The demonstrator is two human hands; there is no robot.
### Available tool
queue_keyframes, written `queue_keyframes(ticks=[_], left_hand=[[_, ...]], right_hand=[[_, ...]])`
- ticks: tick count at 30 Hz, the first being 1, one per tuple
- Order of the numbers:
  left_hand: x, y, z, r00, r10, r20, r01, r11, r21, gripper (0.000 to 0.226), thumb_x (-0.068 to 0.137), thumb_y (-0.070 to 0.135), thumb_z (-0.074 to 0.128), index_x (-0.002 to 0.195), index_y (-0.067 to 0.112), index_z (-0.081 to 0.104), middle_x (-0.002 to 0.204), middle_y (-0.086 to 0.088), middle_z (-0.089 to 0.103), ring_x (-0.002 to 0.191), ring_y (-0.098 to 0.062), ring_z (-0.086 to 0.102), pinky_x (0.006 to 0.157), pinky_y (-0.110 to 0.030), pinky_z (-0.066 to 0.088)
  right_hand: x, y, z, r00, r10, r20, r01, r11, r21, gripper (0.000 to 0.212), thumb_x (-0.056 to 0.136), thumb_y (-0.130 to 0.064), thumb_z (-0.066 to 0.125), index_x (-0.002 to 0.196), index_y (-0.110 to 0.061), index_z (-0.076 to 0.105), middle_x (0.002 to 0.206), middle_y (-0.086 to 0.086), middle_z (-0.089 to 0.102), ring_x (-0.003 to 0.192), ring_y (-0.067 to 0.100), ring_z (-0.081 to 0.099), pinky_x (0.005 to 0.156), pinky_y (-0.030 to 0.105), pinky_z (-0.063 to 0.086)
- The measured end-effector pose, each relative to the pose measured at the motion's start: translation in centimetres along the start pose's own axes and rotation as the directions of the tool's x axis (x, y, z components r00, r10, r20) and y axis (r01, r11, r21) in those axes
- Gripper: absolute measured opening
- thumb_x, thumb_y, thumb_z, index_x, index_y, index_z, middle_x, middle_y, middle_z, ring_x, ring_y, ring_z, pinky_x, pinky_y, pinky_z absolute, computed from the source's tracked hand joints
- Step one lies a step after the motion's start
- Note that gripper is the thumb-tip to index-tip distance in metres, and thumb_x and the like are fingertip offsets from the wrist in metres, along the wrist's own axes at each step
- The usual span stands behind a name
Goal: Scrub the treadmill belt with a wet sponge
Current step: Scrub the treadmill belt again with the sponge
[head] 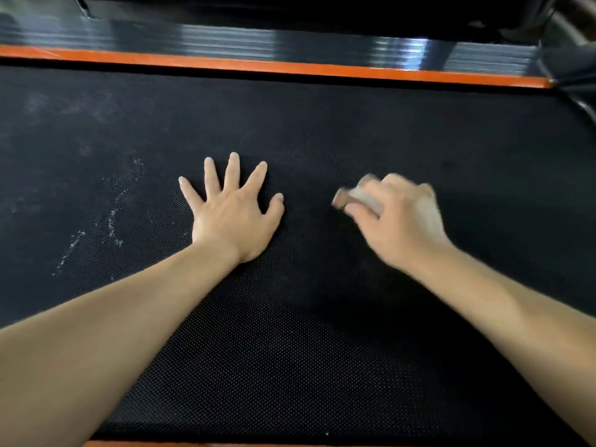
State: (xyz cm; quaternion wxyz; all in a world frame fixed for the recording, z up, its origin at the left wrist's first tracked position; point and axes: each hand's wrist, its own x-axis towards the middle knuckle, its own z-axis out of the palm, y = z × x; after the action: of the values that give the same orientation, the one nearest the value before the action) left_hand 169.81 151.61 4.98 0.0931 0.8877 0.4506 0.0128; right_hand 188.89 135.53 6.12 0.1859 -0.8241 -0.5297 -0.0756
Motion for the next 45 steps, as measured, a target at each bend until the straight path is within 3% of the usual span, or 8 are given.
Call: queue_keyframes(ticks=[4, 9, 15, 20, 26, 32, 38, 45], left_hand=[[-0.1, -0.1, -0.1, 1.0, 0.005, 0.001, -0.005, 1.0, 0.003, 0.07, 0.098, 0.068, 0.02, 0.162, 0.04, 0.011, 0.172, -0.003, -0.002, 0.156, -0.036, -0.013, 0.119, -0.069, -0.01], [-0.2, -0.1, -0.1, 1.0, 0.008, 0.005, -0.008, 1.0, 0.007, 0.07, 0.099, 0.068, 0.022, 0.162, 0.039, 0.014, 0.172, -0.004, 0.0, 0.157, -0.036, -0.012, 0.119, -0.069, -0.01], [-0.3, -0.2, -0.3, 1.0, 0.004, 0.013, -0.004, 1.0, -0.012, 0.07, 0.098, 0.067, 0.024, 0.162, 0.038, 0.016, 0.172, -0.004, 0.0, 0.157, -0.035, -0.012, 0.12, -0.067, -0.011], [-0.4, -0.2, -0.3, 1.0, 0.016, 0.017, -0.015, 1.0, -0.022, 0.069, 0.099, 0.066, 0.026, 0.161, 0.038, 0.018, 0.172, -0.005, 0.002, 0.157, -0.035, -0.011, 0.12, -0.068, -0.01], [-1.5, 0.1, -0.9, 0.997, 0.067, 0.029, -0.067, 0.998, -0.009, 0.067, 0.1, 0.062, 0.027, 0.161, 0.035, 0.021, 0.172, -0.009, 0.003, 0.157, -0.034, -0.008, 0.119, -0.069, -0.009], [-7.9, 1.8, 0.5, 0.964, 0.247, 0.097, -0.252, 0.967, 0.043, 0.068, 0.099, 0.062, 0.011, 0.162, 0.037, 0.008, 0.172, -0.007, -0.008, 0.157, -0.03, -0.015, 0.121, -0.065, -0.01], [-8.2, 1.4, 1.1, 0.965, 0.26, 0.046, -0.262, 0.964, 0.051, 0.074, 0.094, 0.063, 0.01, 0.162, 0.035, 0.012, 0.172, -0.009, -0.003, 0.157, -0.03, -0.011, 0.121, -0.064, -0.01], [-8.7, 1.5, 1.1, 0.962, 0.27, 0.025, -0.271, 0.962, 0.032, 0.074, 0.095, 0.062, 0.013, 0.162, 0.03, 0.019, 0.172, -0.013, 0.003, 0.158, -0.033, -0.007, 0.122, -0.065, -0.006]], right_hand=[[-3.0, -0.1, -1.3, 0.976, -0.193, 0.097, 0.188, 0.98, 0.058, 0.043, 0.092, -0.064, 0.044, 0.095, -0.03, 0.07, 0.075, -0.01, 0.052, 0.069, 0.016, 0.057, 0.077, 0.039, 0.041], [-0.6, 2.2, -2.1, 0.967, 0.254, -0.005, -0.254, 0.967, -0.014, 0.043, 0.092, -0.064, 0.043, 0.09, -0.028, 0.066, 0.08, -0.007, 0.058, 0.077, 0.024, 0.057, 0.086, 0.042, 0.045], [-7.4, -1.9, -2.4, 0.956, -0.266, 0.127, 0.266, 0.964, 0.016, 0.045, 0.094, -0.06, 0.043, 0.103, -0.027, 0.073, 0.08, -0.011, 0.059, 0.073, 0.015, 0.06, 0.07, 0.035, 0.039], [-4.5, 0.9, -3.2, 0.981, 0.194, 0.022, -0.192, 0.98, -0.057, 0.044, 0.096, -0.065, 0.042, 0.094, -0.028, 0.067, 0.081, -0.006, 0.061, 0.073, 0.019, 0.058, 0.083, 0.043, 0.044], [-11.3, -3.8, -3.6, 0.934, -0.332, 0.131, 0.322, 0.942, 0.09, 0.03, 0.097, -0.05, 0.058, 0.086, -0.027, 0.073, 0.075, -0.008, 0.055, 0.066, 0.015, 0.054, 0.066, 0.036, 0.036], [-7.0, -0.1, -3.6, 0.99, 0.14, 0.028, -0.139, 0.99, -0.024, 0.043, 0.097, -0.064, 0.05, 0.089, -0.027, 0.069, 0.071, -0.007, 0.055, 0.063, 0.017, 0.053, 0.075, 0.041, 0.045], [-12.9, -2.7, -4.9, 0.902, -0.378, 0.208, 0.358, 0.925, 0.13, 0.03, 0.096, -0.052, 0.056, 0.097, -0.028, 0.073, 0.076, -0.009, 0.053, 0.068, 0.014, 0.055, 0.066, 0.037, 0.038], [-12.8, -0.2, -5.8, 0.98, -0.184, 0.071, 0.176, 0.978, 0.108, 0.031, 0.09, -0.051, 0.059, 0.088, -0.023, 0.071, 0.071, -0.012, 0.048, 0.061, 0.017, 0.055, 0.066, 0.035, 0.042]])
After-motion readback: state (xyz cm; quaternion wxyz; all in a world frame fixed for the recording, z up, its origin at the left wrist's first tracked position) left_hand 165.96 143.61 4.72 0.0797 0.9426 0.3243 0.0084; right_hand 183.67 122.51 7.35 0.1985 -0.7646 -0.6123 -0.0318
